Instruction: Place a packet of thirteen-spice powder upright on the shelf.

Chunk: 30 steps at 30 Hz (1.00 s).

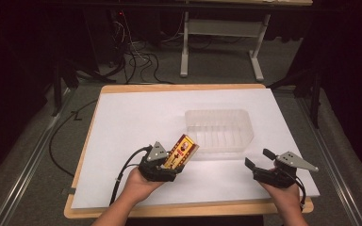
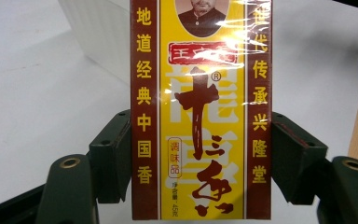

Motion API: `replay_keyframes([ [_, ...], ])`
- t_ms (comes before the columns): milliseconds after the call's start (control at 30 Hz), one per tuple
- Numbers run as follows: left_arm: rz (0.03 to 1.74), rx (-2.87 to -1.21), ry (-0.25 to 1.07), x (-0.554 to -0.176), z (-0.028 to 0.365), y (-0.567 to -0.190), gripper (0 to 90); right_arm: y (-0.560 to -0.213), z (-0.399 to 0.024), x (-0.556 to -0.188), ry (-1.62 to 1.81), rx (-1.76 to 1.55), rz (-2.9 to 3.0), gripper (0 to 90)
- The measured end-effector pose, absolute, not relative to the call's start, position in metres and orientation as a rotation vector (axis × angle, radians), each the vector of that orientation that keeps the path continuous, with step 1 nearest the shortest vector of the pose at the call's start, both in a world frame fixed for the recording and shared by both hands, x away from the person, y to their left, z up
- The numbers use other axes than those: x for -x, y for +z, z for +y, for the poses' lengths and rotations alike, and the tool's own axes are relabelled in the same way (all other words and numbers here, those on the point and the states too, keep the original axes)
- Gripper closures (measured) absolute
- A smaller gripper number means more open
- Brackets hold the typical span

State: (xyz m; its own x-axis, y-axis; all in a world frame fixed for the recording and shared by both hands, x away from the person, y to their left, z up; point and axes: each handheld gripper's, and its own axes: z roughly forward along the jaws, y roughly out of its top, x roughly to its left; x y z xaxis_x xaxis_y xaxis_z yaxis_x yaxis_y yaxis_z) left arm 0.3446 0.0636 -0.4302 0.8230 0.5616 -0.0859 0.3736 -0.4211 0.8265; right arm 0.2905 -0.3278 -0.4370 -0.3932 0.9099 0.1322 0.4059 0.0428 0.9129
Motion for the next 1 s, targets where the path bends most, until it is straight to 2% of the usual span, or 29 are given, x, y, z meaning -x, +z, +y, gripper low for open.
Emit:
replay_keyframes([
  [467,0.641,-2.019,0.339,-0.322,0.060,-0.433,33.0,-0.431,-0.307,-0.290,1.358,-1.266,1.863,15.0],
  [1000,0.662,-1.977,0.328,-0.325,0.064,-0.433,33.0,-0.409,-0.263,-0.305,1.401,-1.190,1.903,15.4],
])
